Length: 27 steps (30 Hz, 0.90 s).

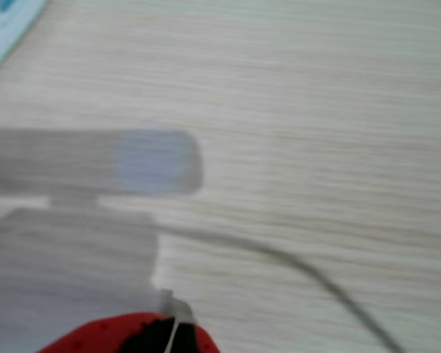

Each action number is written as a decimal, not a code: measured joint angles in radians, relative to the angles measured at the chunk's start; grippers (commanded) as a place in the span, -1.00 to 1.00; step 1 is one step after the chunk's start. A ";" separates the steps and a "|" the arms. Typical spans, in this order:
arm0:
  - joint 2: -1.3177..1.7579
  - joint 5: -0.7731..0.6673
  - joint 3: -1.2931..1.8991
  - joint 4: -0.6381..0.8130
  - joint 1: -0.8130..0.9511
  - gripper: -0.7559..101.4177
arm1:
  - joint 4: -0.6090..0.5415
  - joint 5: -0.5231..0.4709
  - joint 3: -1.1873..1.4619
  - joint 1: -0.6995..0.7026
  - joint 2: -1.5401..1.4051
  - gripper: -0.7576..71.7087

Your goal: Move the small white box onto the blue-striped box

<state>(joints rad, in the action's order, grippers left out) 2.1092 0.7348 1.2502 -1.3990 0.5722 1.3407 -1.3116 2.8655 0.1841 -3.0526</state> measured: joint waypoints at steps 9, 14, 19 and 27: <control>0.373 0.190 1.439 0.492 -0.453 -0.99 | 0.071 -0.002 0.002 0.032 -0.034 -0.86; 0.979 0.394 1.750 0.256 -0.604 -0.99 | 0.089 -0.002 0.002 0.032 -0.067 -0.81; 1.134 0.446 1.787 0.222 -0.707 -0.96 | 0.089 -0.086 0.002 0.002 -0.067 -0.97; 1.134 0.465 1.809 0.213 -0.672 -0.99 | 0.089 -0.052 0.002 -0.192 -0.087 -0.97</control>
<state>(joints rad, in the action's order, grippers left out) 3.2428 1.1996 3.0588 -1.1858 -0.0997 1.4297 -1.3637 2.8670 -0.0077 -3.1401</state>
